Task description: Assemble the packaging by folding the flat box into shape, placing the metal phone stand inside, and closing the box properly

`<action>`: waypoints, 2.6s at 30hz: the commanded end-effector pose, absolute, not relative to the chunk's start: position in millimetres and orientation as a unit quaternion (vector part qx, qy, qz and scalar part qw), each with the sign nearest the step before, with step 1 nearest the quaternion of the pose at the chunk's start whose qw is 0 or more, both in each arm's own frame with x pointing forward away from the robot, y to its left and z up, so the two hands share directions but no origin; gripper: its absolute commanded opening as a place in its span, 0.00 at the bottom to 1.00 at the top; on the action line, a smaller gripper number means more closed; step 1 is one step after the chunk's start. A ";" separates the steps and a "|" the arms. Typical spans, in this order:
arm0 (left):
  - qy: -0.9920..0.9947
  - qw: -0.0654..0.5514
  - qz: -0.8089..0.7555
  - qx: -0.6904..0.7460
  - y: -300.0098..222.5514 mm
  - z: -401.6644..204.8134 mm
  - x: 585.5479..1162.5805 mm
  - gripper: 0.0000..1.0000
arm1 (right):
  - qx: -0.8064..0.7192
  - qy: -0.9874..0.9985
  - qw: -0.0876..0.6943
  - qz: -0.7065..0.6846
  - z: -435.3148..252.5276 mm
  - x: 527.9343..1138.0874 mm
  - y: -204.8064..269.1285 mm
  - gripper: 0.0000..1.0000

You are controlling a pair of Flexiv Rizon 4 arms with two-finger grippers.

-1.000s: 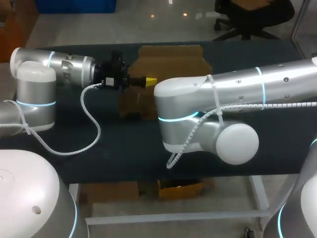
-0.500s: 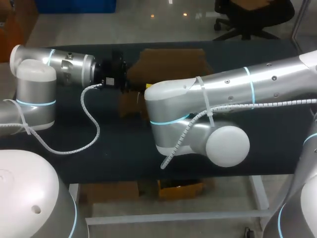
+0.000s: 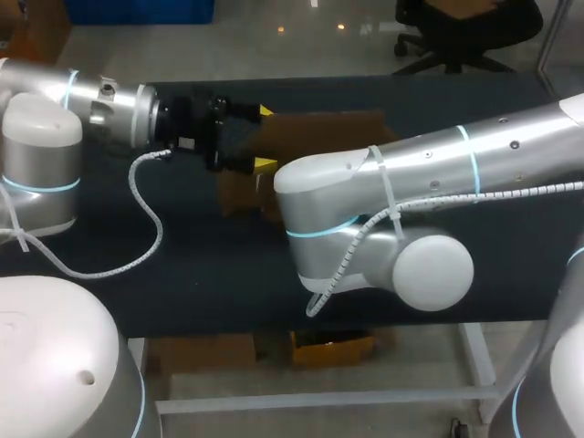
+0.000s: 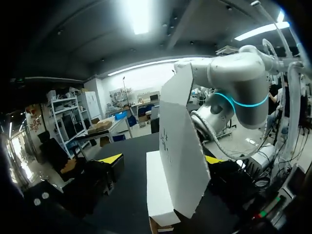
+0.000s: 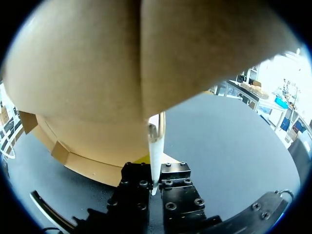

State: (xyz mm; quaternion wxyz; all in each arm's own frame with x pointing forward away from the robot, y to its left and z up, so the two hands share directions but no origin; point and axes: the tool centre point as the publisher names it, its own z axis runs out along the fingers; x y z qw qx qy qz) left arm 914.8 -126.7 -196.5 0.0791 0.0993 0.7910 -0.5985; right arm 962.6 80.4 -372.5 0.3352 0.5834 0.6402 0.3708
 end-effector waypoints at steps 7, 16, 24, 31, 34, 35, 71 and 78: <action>0.818 0.127 -0.544 0.136 -107.9 -181.2 900.5 1.00 | 0.559 0.672 0.274 0.400 -360.8 965.2 64.7 0.00; 0.825 0.147 -0.524 0.156 -82.7 -177.4 897.8 1.00 | 0.528 0.707 0.229 0.411 -353.9 968.6 61.9 0.00; 0.842 0.162 -0.485 0.172 -60.6 -172.5 893.5 1.00 | 0.501 0.731 0.181 0.427 -348.0 970.5 59.8 0.00; 0.857 0.159 -0.466 0.155 -40.8 -166.9 896.6 1.00 | 0.487 0.751 0.146 0.420 -346.8 971.8 59.0 0.00; 0.866 0.146 -0.454 0.149 -30.2 -168.0 897.4 1.00 | 0.482 0.758 0.133 0.419 -346.5 972.1 58.1 0.00; 0.870 0.140 -0.450 0.148 -26.0 -169.6 897.4 1.00 | 0.479 0.759 0.124 0.423 -346.6 972.2 57.8 0.00; 0.906 0.076 -0.389 0.148 8.2 -172.5 896.4 1.00 | 0.488 0.783 0.025 0.385 -346.4 979.7 37.5 0.00; 0.925 0.068 -0.351 0.125 20.2 -178.0 900.2 1.00 | 0.506 0.789 -0.032 0.347 -347.4 983.8 27.2 0.00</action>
